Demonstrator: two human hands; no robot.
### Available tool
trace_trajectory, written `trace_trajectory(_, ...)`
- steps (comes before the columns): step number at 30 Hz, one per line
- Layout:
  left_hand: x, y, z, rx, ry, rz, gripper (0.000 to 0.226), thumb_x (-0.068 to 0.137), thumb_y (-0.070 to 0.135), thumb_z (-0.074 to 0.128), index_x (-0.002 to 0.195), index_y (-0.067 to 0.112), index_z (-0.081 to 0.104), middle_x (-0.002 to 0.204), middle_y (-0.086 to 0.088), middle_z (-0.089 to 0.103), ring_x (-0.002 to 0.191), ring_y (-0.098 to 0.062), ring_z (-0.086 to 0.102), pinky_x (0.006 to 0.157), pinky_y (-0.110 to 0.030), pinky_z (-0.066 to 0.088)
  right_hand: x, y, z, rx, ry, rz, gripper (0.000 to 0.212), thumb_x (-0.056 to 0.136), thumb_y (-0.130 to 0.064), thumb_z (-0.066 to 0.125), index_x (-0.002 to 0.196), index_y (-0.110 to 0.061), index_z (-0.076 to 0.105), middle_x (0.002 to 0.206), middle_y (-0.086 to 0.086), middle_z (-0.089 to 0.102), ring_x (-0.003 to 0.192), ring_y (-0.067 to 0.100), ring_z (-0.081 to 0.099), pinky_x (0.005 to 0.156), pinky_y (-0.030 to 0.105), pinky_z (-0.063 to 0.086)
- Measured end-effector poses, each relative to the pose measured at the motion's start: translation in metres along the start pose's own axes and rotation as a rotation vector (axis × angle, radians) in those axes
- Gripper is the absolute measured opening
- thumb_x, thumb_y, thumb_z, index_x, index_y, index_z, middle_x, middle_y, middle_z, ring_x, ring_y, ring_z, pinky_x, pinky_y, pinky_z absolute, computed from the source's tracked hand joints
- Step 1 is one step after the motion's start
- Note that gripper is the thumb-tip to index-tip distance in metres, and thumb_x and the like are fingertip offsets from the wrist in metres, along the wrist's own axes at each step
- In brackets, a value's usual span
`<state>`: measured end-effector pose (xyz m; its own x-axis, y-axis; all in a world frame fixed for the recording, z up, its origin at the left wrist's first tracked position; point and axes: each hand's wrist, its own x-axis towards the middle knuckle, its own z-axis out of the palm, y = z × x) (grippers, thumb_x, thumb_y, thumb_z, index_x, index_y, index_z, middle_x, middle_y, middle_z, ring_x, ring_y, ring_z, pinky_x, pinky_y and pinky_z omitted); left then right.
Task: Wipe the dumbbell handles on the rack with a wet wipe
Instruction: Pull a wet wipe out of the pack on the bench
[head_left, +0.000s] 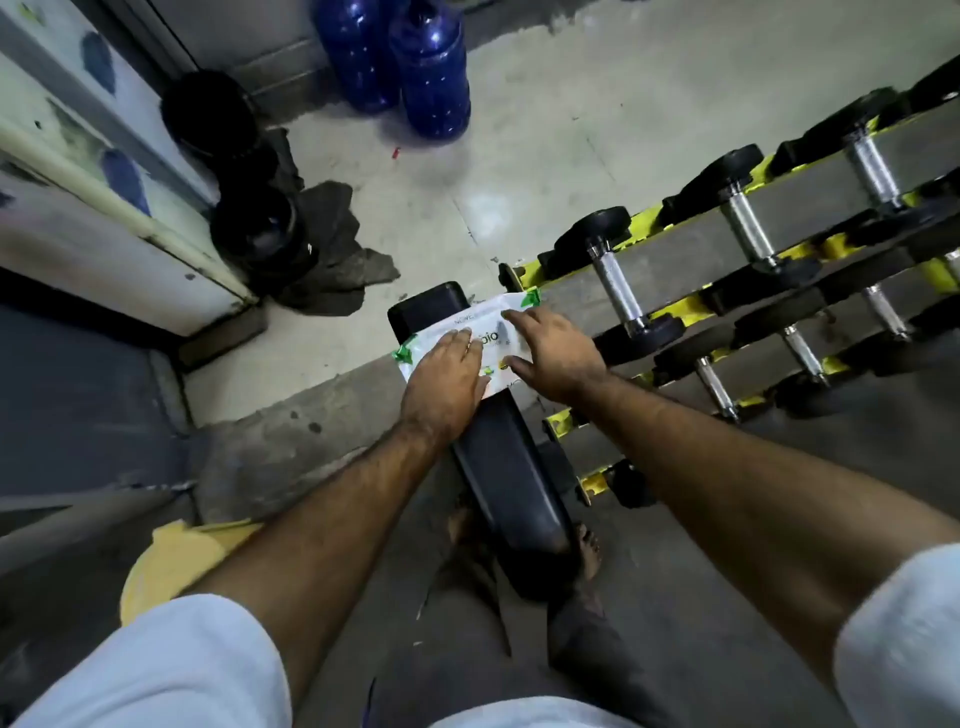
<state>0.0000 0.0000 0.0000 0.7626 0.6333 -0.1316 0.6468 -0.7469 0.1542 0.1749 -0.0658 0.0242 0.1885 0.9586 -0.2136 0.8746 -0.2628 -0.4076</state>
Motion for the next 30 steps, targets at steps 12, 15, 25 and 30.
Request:
trace_trajectory(12,0.007,0.004,0.017,0.060,0.250,-0.023,0.044,0.091,0.025,0.067,0.125,-0.002,0.063,0.130,-0.022,0.062,0.122,-0.037,0.060,0.099,-0.043,0.050,0.018,0.024,0.016,0.134,0.036,0.022,0.070,0.084,-0.043,0.073,0.147,-0.027,0.046,0.133,0.004,0.054,0.119,0.024,0.051,0.089,0.039,0.051)
trace_trajectory(15,0.007,0.002,0.023,0.054,0.290,-0.006,0.046,0.098,0.029,0.046,0.129,-0.002,0.061,0.133,-0.022,0.060,0.125,-0.037,0.057,0.104,-0.044,0.048,0.016,0.024,0.015,0.200,0.037,0.027,0.069,0.084,-0.039,0.075,0.146,-0.026,0.048,0.136,0.005,0.054,0.121,0.024,0.050,0.094,0.038,0.048)
trace_trajectory(25,0.010,-0.012,0.035,0.151,0.352,0.116,0.040,0.105,0.026,0.042,0.128,0.000,0.062,0.133,-0.022,0.060,0.121,-0.039,0.058,0.100,-0.047,0.049,0.014,0.018,0.013,0.141,0.049,0.048,0.066,0.086,-0.039,0.075,0.145,-0.024,0.050,0.137,0.005,0.057,0.120,0.024,0.053,0.099,0.041,0.050)
trace_trajectory(30,0.009,-0.013,0.025,0.087,0.400,0.148,0.038,0.103,0.024,0.044,0.123,-0.001,0.065,0.126,-0.020,0.065,0.115,-0.037,0.063,0.095,-0.044,0.054,0.013,0.013,0.012,0.155,0.050,0.104,0.065,0.086,-0.039,0.074,0.145,-0.028,0.050,0.139,0.000,0.056,0.123,0.021,0.052,0.101,0.039,0.048)
